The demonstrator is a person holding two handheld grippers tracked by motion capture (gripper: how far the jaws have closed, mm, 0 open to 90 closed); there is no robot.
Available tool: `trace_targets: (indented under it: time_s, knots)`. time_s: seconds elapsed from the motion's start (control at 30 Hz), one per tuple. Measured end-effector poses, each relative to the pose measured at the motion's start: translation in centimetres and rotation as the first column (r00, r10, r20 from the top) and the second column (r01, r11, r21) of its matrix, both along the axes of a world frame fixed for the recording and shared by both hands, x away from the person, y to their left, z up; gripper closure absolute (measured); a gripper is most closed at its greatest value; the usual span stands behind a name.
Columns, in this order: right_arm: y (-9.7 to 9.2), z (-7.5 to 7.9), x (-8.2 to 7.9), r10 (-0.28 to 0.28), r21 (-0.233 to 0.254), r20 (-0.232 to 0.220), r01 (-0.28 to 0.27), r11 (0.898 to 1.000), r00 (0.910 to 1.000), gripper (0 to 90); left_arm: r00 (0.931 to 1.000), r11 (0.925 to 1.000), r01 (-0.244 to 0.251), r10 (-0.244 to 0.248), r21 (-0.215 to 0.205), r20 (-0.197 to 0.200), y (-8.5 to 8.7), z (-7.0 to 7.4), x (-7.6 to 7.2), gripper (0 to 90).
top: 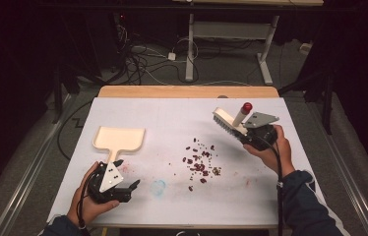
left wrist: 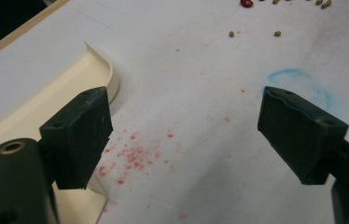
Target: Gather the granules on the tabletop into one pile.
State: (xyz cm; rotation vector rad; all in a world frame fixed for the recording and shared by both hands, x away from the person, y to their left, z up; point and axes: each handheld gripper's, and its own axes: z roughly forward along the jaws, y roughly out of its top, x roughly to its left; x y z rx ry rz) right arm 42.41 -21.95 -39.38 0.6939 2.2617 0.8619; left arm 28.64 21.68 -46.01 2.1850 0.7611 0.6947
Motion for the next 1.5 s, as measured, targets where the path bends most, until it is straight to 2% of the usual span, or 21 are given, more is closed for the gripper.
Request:
trace_targets:
  time_s: [0.27, 0.37, 0.4, 0.57, 0.67, 0.7, 0.77, 0.8, 0.9, 1.0, 1.03, 1.07, 1.13, 1.2, 1.23, 1.3, 1.33, 1.37, 1.43, 1.47, 1.5]
  knots:
    - [3.7, -1.9, 2.2, 0.007, -0.092, 0.003, -0.007, 0.996, 1.0000, 67.7, 1.0000, 1.0000, 0.007, -0.007, 0.003, -0.004, -0.2, 0.0, 0.0, 17.0]
    - [5.1, -2.6, 2.7, 0.021, -0.126, -0.016, -0.023, 0.992, 0.9997, 67.7, 0.9999, 0.9999, 0.009, -0.009, 0.005, -0.008, -0.1, -0.1, -0.1, 17.0]
    - [5.1, -2.6, 2.7, 0.021, -0.126, -0.016, -0.023, 0.992, 0.9997, 67.7, 0.9999, 1.0000, 0.008, -0.008, 0.005, -0.007, -0.1, 0.0, -0.1, 17.0]
    - [7.4, -3.3, 2.4, 0.069, -0.172, -0.018, -0.071, 0.983, 0.9974, 67.8, 0.9999, 0.9999, 0.010, -0.010, 0.004, -0.009, -0.1, 0.0, -0.2, 17.0]
    - [8.9, -4.0, 1.7, 0.120, -0.226, -0.014, -0.119, 0.967, 0.9927, 67.7, 0.9998, 0.9999, 0.015, -0.014, 0.004, -0.012, -0.1, -0.1, -0.2, 17.0]
    - [8.9, -4.0, 1.7, 0.120, -0.226, -0.014, -0.119, 0.967, 0.9927, 67.7, 0.9998, 0.9999, 0.014, -0.014, 0.002, -0.014, -0.1, -0.1, -0.2, 17.0]
    - [9.3, -4.2, 1.0, 0.160, -0.238, -0.014, -0.159, 0.958, 0.9870, 67.6, 0.9998, 0.9999, 0.014, -0.014, 0.006, -0.016, -0.1, -0.1, -0.1, 17.0]
    - [9.4, -4.3, 0.6, 0.177, -0.226, -0.021, -0.177, 0.958, 0.9840, 67.6, 0.9997, 0.9999, 0.015, -0.015, 0.006, -0.017, -0.1, -0.1, -0.1, 17.0]
    - [9.8, -4.3, -0.5, 0.233, -0.237, -0.036, -0.234, 0.943, 0.9719, 67.6, 0.9996, 0.9997, 0.020, -0.020, 0.016, -0.022, -0.3, -0.2, -0.1, 17.0]
    - [10.0, -4.1, -1.7, 0.288, -0.225, -0.049, -0.292, 0.930, 0.9563, 67.6, 0.9995, 0.9996, 0.023, -0.022, 0.020, -0.024, -0.3, -0.2, -0.2, 17.0]
    - [10.0, -4.1, -1.7, 0.288, -0.225, -0.049, -0.292, 0.930, 0.9563, 67.6, 0.9995, 0.9996, 0.023, -0.022, 0.020, -0.024, -0.3, -0.2, -0.2, 17.0]
    - [9.9, -4.0, -2.5, 0.318, -0.217, -0.053, -0.322, 0.922, 0.9466, 67.6, 0.9994, 0.9995, 0.024, -0.023, 0.021, -0.025, -0.3, -0.1, -0.2, 17.0]
    - [9.7, -3.9, -3.4, 0.351, -0.200, -0.061, -0.356, 0.913, 0.9345, 67.6, 0.9994, 0.9995, 0.024, -0.024, 0.021, -0.026, -0.3, -0.1, -0.2, 17.0]
    - [9.5, -3.8, -4.2, 0.393, -0.208, -0.063, -0.397, 0.894, 0.9175, 67.6, 0.9993, 0.9994, 0.027, -0.026, 0.020, -0.027, -0.3, -0.2, -0.2, 17.0]
    - [9.5, -3.8, -4.2, 0.393, -0.208, -0.063, -0.397, 0.894, 0.9175, 67.6, 0.9993, 0.9994, 0.027, -0.026, 0.022, -0.028, -0.3, -0.2, -0.2, 17.0]
    - [9.3, -3.8, -5.0, 0.409, -0.217, -0.059, -0.412, 0.885, 0.9105, 67.5, 0.9992, 0.9993, 0.029, -0.028, 0.023, -0.027, -0.4, -0.2, -0.2, 17.0]
    - [9.2, -3.8, -5.3, 0.422, -0.213, -0.065, -0.426, 0.879, 0.9042, 67.6, 0.9992, 0.9993, 0.030, -0.029, 0.024, -0.027, -0.4, -0.2, -0.2, 17.0]
    - [9.1, -3.8, -5.7, 0.420, -0.205, -0.055, -0.422, 0.883, 0.9059, 67.5, 0.9992, 0.9993, 0.029, -0.028, 0.023, -0.027, -0.4, -0.2, -0.3, 17.0]
    - [8.8, -3.7, -6.1, 0.431, -0.213, -0.052, -0.431, 0.877, 0.9011, 67.6, 0.9992, 0.9992, 0.029, -0.029, 0.026, -0.027, -0.4, -0.2, -0.2, 17.0]
    - [8.7, -3.6, -6.3, 0.426, -0.218, -0.046, -0.425, 0.879, 0.9036, 67.6, 0.9992, 0.9992, 0.030, -0.029, 0.026, -0.028, -0.4, -0.2, -0.2, 17.0]
    - [8.6, -3.4, -6.3, 0.432, -0.223, -0.043, -0.430, 0.875, 0.9008, 67.7, 0.9992, 0.9992, 0.030, -0.029, 0.027, -0.028, -0.4, -0.2, -0.2, 17.0]
